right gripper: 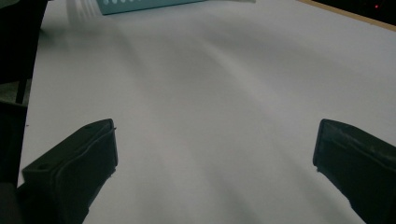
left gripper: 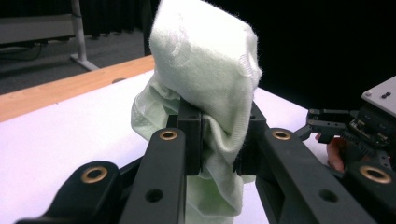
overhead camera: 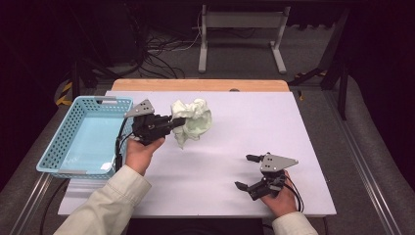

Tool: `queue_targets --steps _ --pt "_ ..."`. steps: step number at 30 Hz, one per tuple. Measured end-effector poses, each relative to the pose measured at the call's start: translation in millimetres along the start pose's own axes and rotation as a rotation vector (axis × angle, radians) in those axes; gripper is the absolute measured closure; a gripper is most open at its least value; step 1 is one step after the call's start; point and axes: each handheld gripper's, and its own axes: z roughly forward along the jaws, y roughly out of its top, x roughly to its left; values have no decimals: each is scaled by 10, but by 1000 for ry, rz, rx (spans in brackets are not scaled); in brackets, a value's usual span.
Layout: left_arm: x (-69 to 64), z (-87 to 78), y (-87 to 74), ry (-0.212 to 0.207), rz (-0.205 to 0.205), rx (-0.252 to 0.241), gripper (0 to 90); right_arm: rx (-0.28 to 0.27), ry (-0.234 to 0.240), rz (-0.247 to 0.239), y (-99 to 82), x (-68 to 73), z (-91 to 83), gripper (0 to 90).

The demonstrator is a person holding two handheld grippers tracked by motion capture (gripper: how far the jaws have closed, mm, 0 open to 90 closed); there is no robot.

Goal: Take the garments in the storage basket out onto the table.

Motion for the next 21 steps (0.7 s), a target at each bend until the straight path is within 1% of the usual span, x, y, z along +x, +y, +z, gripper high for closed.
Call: queue_targets --steps 7,12,14,16,18,21 --pt "0 144 -104 0 1 22 776 0 1 -2 0 1 3 4" --pt "6 231 -177 -2 -13 34 776 1 2 -2 0 1 3 4" --pt "11 265 -202 -3 -12 40 776 1 2 -3 0 2 5 4" --pt "15 299 -225 -3 -19 40 775 2 3 -3 0 3 5 4" --pt "26 339 -251 -5 -35 37 775 1 4 -2 0 2 6 4" --pt "32 416 -293 -6 -46 49 775 2 4 -3 0 3 7 4"
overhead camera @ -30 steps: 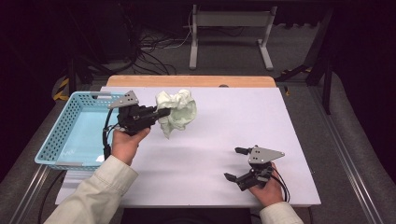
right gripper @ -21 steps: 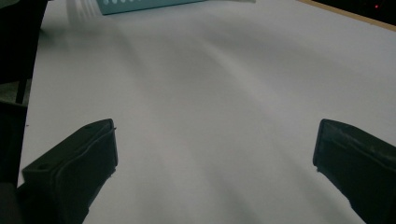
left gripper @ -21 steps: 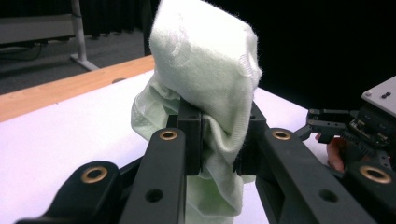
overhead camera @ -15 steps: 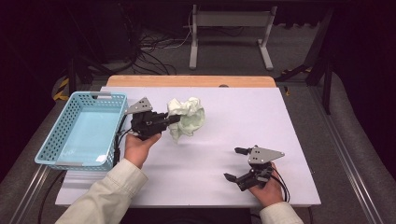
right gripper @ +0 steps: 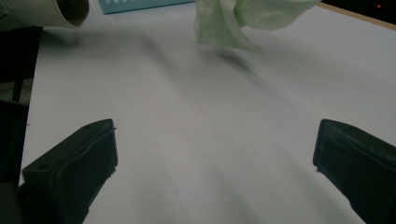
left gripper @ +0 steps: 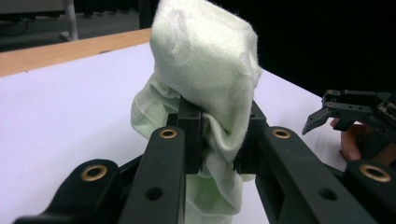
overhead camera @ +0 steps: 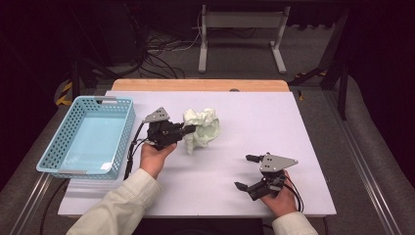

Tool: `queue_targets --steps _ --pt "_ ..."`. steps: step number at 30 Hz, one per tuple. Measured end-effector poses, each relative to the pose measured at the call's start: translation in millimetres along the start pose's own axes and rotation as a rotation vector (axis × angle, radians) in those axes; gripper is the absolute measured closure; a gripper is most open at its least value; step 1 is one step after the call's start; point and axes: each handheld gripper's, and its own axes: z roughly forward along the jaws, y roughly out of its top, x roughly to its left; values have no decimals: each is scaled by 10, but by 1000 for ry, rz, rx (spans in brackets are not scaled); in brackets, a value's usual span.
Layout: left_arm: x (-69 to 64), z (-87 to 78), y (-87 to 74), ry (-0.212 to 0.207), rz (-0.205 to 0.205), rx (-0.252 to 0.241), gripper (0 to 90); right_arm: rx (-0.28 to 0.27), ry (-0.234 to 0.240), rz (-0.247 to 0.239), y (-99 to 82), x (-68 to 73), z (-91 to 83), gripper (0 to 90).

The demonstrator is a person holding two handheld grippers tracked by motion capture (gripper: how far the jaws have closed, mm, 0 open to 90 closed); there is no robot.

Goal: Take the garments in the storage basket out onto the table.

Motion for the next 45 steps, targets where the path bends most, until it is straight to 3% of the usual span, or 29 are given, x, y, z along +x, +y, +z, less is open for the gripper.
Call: queue_targets --steps 15,23,31,37,43,45 --pt "5 246 -134 53 62 101 763 2 7 0 -1 -1 4 4" --pt "34 320 -192 58 60 155 754 4 10 1 -1 -1 5 4" --pt "29 356 -228 56 32 195 717 5 10 3 -2 -2 7 4" --pt "15 357 -223 76 47 206 524 8 7 3 -2 0 9 4" --pt "22 303 -181 78 24 174 237 7 8 2 -2 -1 8 4" --pt "29 283 -170 61 9 166 163 7 8 2 -2 -1 8 4"
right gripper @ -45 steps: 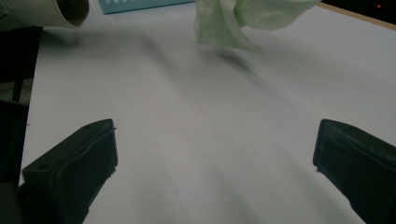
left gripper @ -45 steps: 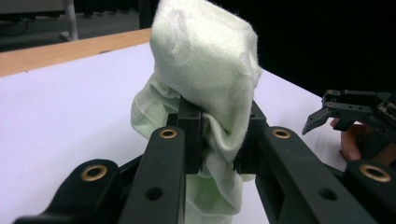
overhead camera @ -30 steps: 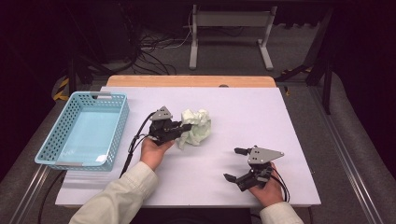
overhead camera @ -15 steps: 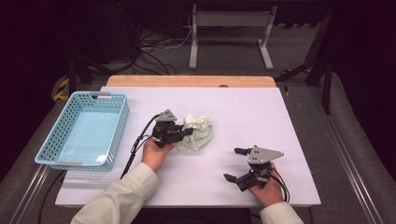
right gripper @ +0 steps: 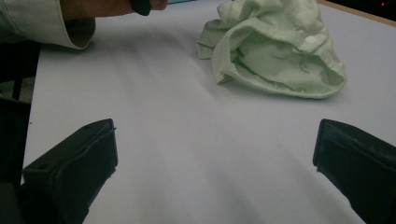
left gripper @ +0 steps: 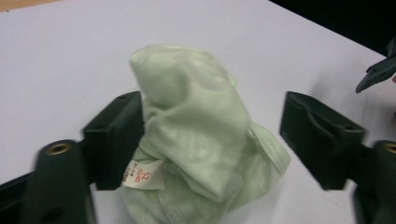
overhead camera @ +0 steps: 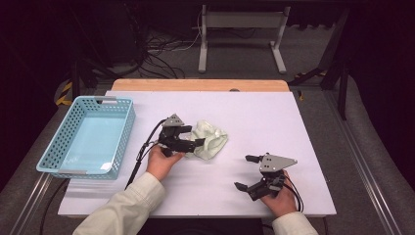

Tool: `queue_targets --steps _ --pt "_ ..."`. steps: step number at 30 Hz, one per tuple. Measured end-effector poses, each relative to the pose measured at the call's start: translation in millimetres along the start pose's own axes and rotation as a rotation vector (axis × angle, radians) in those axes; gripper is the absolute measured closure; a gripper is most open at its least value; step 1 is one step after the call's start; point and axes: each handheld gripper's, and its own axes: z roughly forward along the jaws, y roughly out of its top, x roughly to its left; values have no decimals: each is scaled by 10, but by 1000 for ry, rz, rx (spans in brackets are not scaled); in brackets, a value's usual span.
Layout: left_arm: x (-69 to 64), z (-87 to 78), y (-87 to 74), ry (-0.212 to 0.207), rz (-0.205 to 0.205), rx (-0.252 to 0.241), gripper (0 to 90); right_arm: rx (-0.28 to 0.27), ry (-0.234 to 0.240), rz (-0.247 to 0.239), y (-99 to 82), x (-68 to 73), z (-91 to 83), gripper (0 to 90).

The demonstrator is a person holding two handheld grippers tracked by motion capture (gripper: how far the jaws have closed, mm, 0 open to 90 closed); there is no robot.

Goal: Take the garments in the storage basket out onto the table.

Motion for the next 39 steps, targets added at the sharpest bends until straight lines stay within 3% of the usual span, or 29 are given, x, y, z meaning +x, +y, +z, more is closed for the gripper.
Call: queue_targets --steps 3,5,10,21,26,32,39 --pt "-4 -33 7 -3 5 -1 110 -1 1 2 0 -3 0 4" --pt "-23 -61 13 12 23 -6 88 -1 0 2 0 -2 0 4" --pt "-83 -142 31 7 66 -33 71 -2 0 3 0 -2 0 4" --pt "-197 -305 78 -30 87 -65 68 -3 1 3 0 -3 -1 4" --pt "-199 -390 90 -47 145 -70 70 -3 1 3 0 -2 -1 4" --pt "-197 -457 96 -83 143 -88 50 -4 1 2 1 -2 -1 4" --pt "-185 -550 69 -92 156 -102 44 -4 2 1 1 0 0 4"
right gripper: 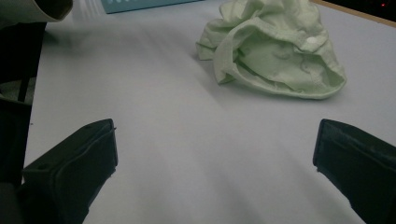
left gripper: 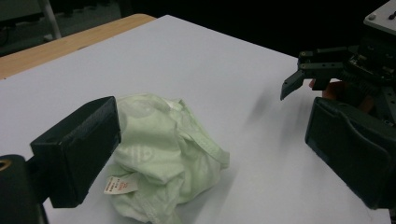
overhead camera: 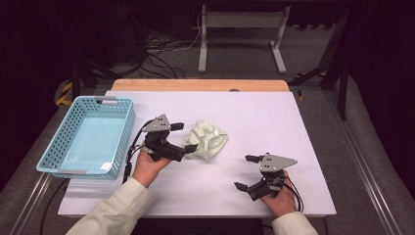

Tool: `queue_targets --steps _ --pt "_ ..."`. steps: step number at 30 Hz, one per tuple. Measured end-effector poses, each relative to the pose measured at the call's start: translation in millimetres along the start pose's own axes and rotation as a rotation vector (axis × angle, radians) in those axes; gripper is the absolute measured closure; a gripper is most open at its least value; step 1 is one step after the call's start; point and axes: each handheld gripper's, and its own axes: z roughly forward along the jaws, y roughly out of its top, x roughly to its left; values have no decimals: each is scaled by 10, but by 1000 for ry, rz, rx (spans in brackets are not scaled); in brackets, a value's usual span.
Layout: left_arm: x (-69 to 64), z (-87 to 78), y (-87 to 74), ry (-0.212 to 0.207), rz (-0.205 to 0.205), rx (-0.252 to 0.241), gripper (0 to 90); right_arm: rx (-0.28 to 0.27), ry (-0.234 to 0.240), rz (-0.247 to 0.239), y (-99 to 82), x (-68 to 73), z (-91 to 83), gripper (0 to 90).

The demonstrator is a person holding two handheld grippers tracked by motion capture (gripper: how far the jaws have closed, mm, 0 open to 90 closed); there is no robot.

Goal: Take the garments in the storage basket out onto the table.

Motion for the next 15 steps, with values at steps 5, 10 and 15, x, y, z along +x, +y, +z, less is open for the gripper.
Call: queue_targets --steps 5,10,15 --pt "10 -115 -82 -10 3 -6 44 -1 1 0 0 0 -1 4" --pt "25 -220 -194 -14 -4 5 36 0 -1 0 1 1 3 4" --pt "22 -305 -344 -18 -8 15 30 1 -1 1 1 1 4 4"
